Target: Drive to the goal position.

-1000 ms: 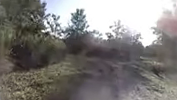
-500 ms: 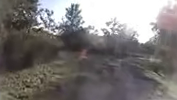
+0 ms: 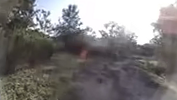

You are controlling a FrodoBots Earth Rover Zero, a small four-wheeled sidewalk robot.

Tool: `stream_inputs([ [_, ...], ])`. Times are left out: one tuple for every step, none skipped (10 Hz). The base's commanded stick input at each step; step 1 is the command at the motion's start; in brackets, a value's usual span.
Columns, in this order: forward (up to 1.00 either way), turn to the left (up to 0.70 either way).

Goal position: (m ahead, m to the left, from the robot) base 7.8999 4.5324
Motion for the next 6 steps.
stream_inputs([
  [1.0,0.0],
  [1.0,0.0],
  [1.0,0.0],
  [1.0,0.0],
  [1.0,0.0],
  [1.0,0.0],
])
